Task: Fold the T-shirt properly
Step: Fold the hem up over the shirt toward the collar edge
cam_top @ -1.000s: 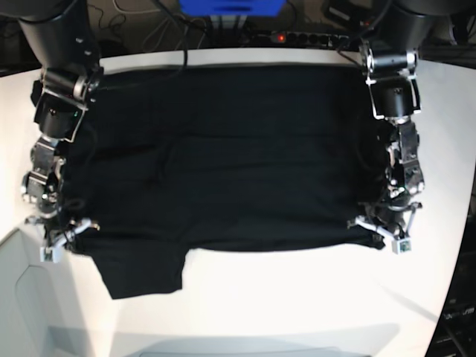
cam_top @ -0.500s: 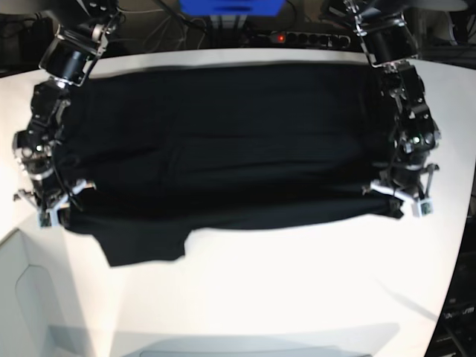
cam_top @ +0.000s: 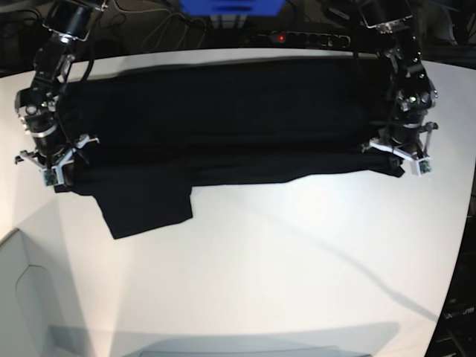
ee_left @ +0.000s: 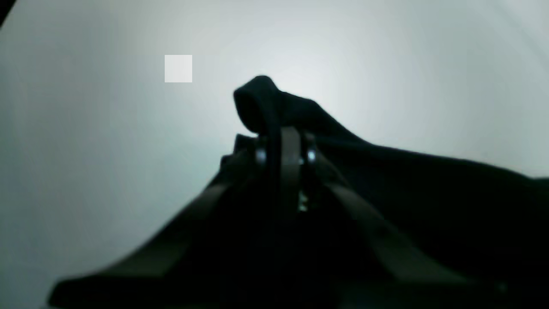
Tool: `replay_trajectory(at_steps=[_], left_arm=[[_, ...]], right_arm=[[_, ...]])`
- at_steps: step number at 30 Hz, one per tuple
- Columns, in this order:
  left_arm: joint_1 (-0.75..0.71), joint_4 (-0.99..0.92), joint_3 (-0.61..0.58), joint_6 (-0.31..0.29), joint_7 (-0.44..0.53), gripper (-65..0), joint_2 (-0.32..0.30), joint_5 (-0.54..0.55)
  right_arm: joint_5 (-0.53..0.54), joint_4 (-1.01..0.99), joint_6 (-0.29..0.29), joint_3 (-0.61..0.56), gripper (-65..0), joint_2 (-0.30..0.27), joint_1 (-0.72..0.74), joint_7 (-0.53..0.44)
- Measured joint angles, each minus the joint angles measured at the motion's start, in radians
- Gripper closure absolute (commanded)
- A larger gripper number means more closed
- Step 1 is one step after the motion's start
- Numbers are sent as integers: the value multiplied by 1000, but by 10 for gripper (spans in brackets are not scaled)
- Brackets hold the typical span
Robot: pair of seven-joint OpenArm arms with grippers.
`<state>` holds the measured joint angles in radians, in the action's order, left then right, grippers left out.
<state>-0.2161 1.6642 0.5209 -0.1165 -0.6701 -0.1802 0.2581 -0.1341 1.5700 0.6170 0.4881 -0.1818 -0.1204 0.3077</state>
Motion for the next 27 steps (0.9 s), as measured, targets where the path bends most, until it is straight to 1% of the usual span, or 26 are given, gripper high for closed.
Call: replay_trajectory(at_steps=[4, 5, 7, 11, 13, 14, 17, 19, 21, 23, 27], left_arm=[[-17, 0, -1, 0, -13, 0, 0, 0], [-21, 0, -1, 0, -8, -12, 0, 0], [-27, 0, -1, 0, -7, -63, 0, 0], [-63, 2, 1, 0, -8, -239, 0, -4], [-82, 11, 3, 0, -2, -301, 0, -3], [-86, 19, 3, 0, -5, -317, 0, -4], [-87, 46, 7, 1, 5, -330, 0, -3], [-87, 58, 15, 1, 7, -330, 1, 2], [-84, 78, 51, 1, 1, -330, 10, -3], [-60, 90, 80, 11, 0, -330, 26, -8], [-5, 82, 90, 8, -6, -331, 31, -3]], right_arm=[[-1, 0, 0, 0, 0, 0, -16, 6], [-1, 0, 0, -1, 0, -1, -16, 6], [-1, 0, 0, -7, -2, 0, -16, 3], [-5, 0, 0, -7, -148, -1, -22, 19], [-5, 2, 0, -6, -214, 0, -22, 38], [-5, 3, 0, -3, -235, 0, -22, 40], [-5, 5, 0, 0, -274, -1, -17, 41], [-4, 22, -1, 0, -277, 0, -16, 40], [-6, 48, -1, 1, -279, 14, -16, 40], [-7, 74, 0, -3, -279, 35, -16, 44], [-1, 94, 0, -6, -280, 47, -11, 40]])
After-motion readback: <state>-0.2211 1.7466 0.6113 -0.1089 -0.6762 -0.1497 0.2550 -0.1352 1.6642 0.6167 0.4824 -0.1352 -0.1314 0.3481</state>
